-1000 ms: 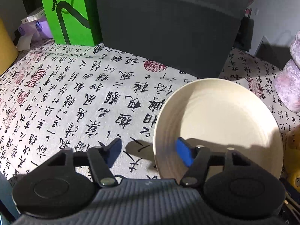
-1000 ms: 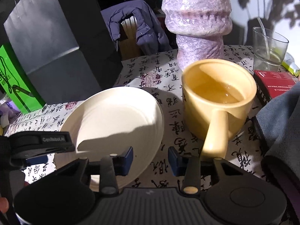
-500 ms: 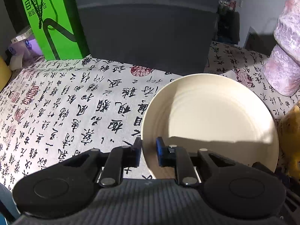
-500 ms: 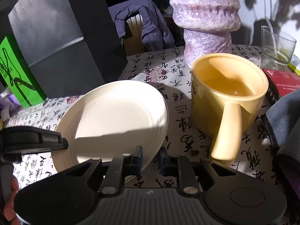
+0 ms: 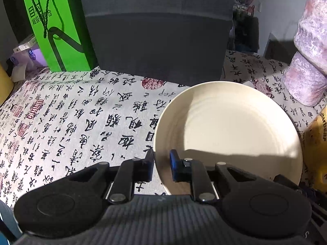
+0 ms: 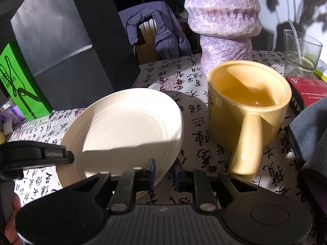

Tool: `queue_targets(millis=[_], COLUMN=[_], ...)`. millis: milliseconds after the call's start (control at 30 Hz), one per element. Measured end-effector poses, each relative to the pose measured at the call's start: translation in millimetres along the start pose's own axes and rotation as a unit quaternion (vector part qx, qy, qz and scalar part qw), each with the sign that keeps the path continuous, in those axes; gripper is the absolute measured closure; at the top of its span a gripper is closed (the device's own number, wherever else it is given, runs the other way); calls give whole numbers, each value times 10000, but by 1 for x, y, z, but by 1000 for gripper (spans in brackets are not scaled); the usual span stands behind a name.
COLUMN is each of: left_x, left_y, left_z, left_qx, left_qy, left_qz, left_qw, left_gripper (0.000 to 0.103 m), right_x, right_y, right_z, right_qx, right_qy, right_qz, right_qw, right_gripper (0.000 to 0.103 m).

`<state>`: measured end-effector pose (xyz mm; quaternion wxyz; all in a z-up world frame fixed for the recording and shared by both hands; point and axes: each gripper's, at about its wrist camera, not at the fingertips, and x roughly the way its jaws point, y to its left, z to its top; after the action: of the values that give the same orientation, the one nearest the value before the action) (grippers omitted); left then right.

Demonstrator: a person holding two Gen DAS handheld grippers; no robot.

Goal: Organize plates and bowls
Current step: 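Lift the cream plate off the cloth with both grippers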

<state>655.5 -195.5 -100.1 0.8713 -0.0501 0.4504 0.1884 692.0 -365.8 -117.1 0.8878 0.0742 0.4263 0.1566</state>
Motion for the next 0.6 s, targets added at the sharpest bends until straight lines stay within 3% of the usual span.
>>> queue_targets(millis=[600], left_x=[-26], left_y=[10], left_z=[4], left_qx=[-23], left_qy=[-280], left_qz=[-138], left_qw=[9995], left_gripper=[86], right_x=[-24], right_y=[7], right_z=[5], right_qx=[-99], right_qy=[-449], right_qz=[134], right_qw=[9989], right_gripper=[85])
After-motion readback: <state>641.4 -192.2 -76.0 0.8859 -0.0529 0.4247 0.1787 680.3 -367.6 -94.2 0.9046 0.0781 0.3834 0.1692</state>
